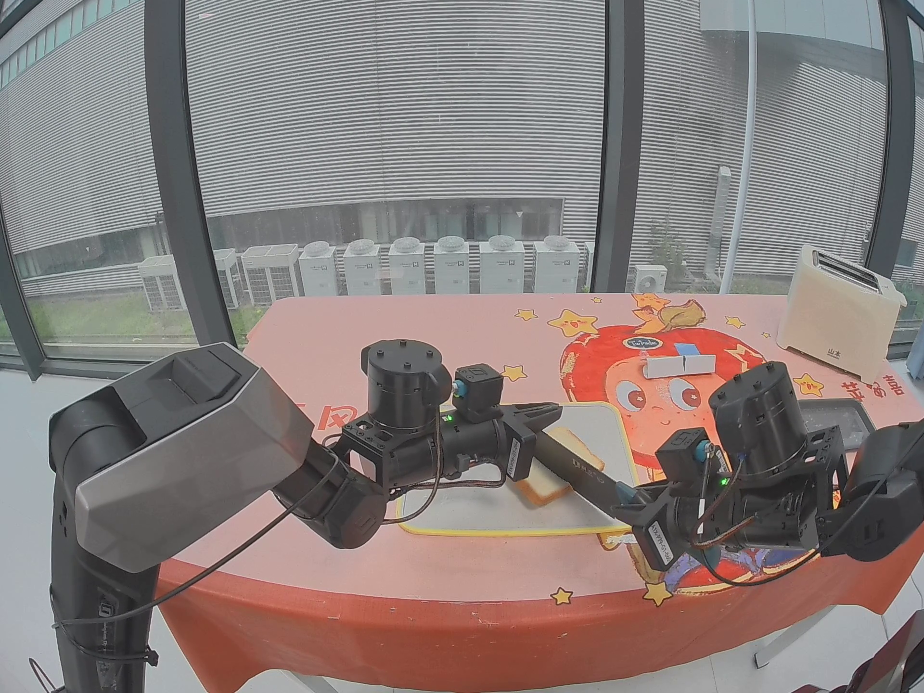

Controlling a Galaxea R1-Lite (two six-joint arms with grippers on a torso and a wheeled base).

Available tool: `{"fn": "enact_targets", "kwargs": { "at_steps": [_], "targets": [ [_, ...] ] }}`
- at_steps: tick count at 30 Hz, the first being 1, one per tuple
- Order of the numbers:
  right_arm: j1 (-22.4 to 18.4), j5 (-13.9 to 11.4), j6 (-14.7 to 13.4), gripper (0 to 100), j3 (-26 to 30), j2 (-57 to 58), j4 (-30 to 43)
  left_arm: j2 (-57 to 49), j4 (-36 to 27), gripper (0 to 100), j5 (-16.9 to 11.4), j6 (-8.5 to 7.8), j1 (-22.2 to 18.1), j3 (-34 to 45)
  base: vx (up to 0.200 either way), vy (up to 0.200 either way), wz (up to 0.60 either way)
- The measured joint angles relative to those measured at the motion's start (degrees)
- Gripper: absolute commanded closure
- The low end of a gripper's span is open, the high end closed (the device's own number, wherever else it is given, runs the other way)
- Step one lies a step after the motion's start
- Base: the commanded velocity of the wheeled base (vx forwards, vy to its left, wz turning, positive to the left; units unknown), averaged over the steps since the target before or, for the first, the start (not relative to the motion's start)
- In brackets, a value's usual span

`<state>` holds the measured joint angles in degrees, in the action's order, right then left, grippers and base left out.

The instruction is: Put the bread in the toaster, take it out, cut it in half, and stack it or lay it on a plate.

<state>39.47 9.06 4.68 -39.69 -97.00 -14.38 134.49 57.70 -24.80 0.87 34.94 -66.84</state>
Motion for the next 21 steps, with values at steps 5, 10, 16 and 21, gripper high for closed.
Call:
{"fn": "enact_targets", "kwargs": {
  "at_steps": [5,10,16,21],
  "targets": [
    [-0.11,-0.04,-0.04,100,-0.60,0.04,0.00,0.13,0.11,100,0.02,0.00,-0.13,-0.07,0.000,0.000,0.00],
    [-0.26,-0.04,-1.60,100,-0.49,0.00,-0.15,0.10,-0.09,100,0.00,0.00,-0.16,-0.57,0.000,0.000,0.00],
    [-0.04,0.02,-4.89,100,-0.44,-0.10,-0.15,-0.44,-0.22,100,-0.02,0.09,0.09,-1.46,0.000,0.000,0.00],
    [0.21,0.02,-5.23,100,-0.10,-0.18,-0.01,-0.74,0.63,100,-0.05,0.02,0.23,-0.71,0.000,0.000,0.00]
  ]
}}
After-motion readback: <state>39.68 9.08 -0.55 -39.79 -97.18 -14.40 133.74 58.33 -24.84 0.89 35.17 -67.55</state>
